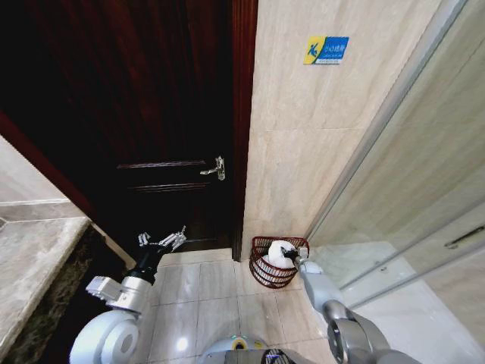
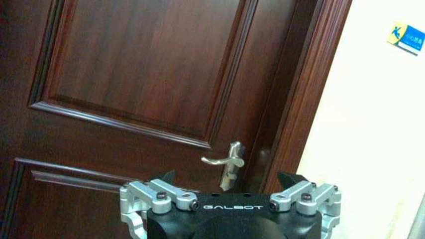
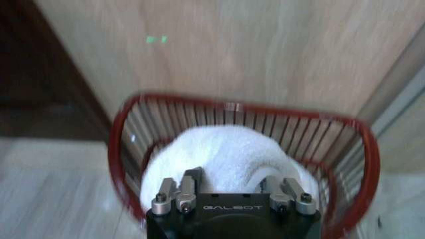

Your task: Discard the used towel into the hamper.

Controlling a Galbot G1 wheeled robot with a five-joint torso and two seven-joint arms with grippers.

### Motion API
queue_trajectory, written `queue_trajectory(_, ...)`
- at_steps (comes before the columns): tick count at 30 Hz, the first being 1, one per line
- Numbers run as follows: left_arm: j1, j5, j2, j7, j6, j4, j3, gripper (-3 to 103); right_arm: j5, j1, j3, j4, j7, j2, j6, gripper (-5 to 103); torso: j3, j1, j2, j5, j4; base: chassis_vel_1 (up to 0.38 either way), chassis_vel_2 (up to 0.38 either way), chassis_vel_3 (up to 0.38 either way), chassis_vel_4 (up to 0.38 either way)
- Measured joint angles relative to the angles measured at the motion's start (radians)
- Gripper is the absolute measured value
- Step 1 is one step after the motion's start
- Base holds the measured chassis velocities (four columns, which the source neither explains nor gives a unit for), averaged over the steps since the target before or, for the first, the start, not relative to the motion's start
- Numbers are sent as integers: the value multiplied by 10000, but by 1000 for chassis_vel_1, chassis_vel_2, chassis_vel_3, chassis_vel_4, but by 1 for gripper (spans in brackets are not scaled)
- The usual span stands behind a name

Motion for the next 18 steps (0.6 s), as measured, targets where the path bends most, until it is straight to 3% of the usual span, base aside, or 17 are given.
queue_trajectory(1, 0, 0, 0, 0, 0, 0, 0, 100, -9, -112, -5, 18, -55, -47, 17, 51, 0, 0, 0, 1, -2, 0, 0, 0, 0)
queue_trajectory(4, 0, 0, 0, 0, 0, 0, 0, 100, -13, -212, 74, 74, 338, -85, 440, 68, 0, -1, 0, 0, -3, 0, 0, 0, 0)
queue_trajectory(6, 1, 0, 0, 0, 0, 0, 0, 100, -1, -93, 130, 25, 678, -65, 676, 73, 0, -2, 0, 0, -5, 0, 0, 0, 0)
queue_trajectory(8, 0, -1, 0, 0, 0, 0, 0, 100, 626, 285, 235, -155, 1018, 63, 1202, 84, 0, -1, 0, -7, -3, 0, 0, 0, 0)
queue_trajectory(10, 0, 0, 0, 0, 0, 0, 0, 100, 1031, 372, 141, -130, 1128, 130, 1292, 84, -1, -1, 0, -6, 2, 0, 0, 0, 0)
queue_trajectory(11, 0, 0, 0, 0, 0, 0, 0, 100, 1361, 386, -55, -34, 1141, 189, 1253, 95, 0, 0, 0, 3, 7, 0, 0, 0, 0)
queue_trajectory(15, 0, 0, 0, 0, 0, 0, -1, 100, 568, -5, -172, 196, 700, 131, 595, 100, 0, 0, 0, -2, 1, 0, 0, 0, 0)
queue_trajectory(18, 0, 0, 0, 0, 0, 0, 0, 100, 418, -227, -91, 213, 620, 125, 540, 100, 1, 0, 0, 2, -4, 0, 0, 0, 0)
